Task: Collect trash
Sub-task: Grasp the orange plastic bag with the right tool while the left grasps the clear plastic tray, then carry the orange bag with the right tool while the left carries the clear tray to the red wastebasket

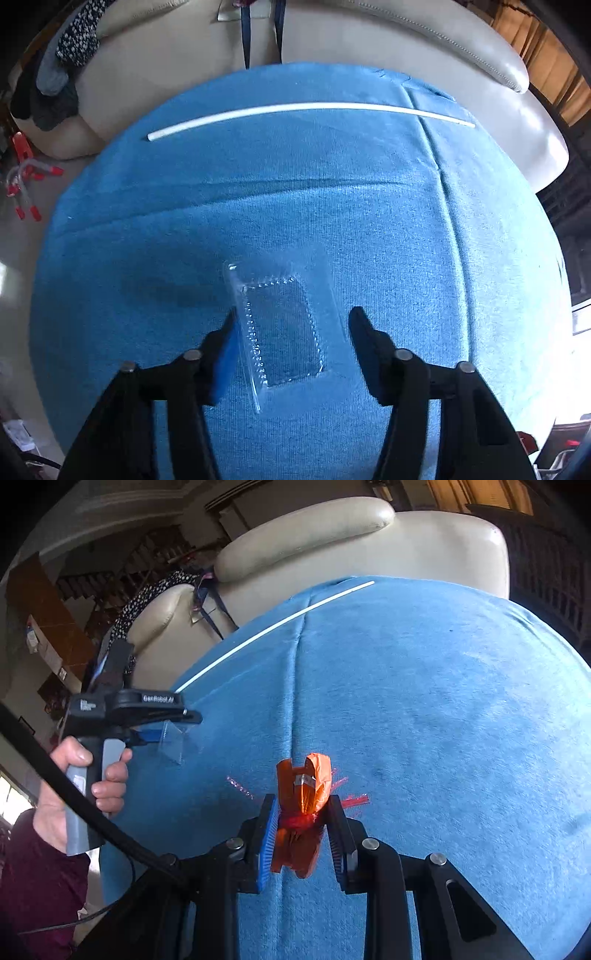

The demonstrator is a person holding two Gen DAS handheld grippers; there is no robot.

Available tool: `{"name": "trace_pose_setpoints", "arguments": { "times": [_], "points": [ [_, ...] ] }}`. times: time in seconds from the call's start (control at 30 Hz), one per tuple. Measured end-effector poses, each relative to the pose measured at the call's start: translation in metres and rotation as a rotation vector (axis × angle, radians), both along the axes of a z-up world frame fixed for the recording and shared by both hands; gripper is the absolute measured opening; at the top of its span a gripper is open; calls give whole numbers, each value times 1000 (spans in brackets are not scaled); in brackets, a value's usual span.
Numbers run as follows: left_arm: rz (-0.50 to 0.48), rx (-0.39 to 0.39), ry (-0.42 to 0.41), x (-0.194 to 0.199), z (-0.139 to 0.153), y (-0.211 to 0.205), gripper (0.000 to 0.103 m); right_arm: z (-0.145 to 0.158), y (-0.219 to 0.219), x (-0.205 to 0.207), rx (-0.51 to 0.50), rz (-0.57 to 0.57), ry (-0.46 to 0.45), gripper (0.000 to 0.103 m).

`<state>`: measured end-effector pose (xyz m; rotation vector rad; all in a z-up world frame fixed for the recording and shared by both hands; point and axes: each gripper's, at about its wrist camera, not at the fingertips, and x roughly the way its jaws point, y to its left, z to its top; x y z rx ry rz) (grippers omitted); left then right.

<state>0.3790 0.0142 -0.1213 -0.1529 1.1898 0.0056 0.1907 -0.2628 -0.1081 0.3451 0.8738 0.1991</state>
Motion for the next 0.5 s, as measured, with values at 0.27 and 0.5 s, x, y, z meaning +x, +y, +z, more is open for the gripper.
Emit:
{"name": "trace_pose_setpoints", "arguments": {
  "times": [0.27, 0.5],
  "points": [
    [-122, 57, -105, -62, 32, -24, 48, 18, -10, -33, -22, -41, -32, 28],
    [-214, 128, -204, -135, 58, -39, 48, 28, -13, -71, -40, -70, -52, 28]
  ]
}}
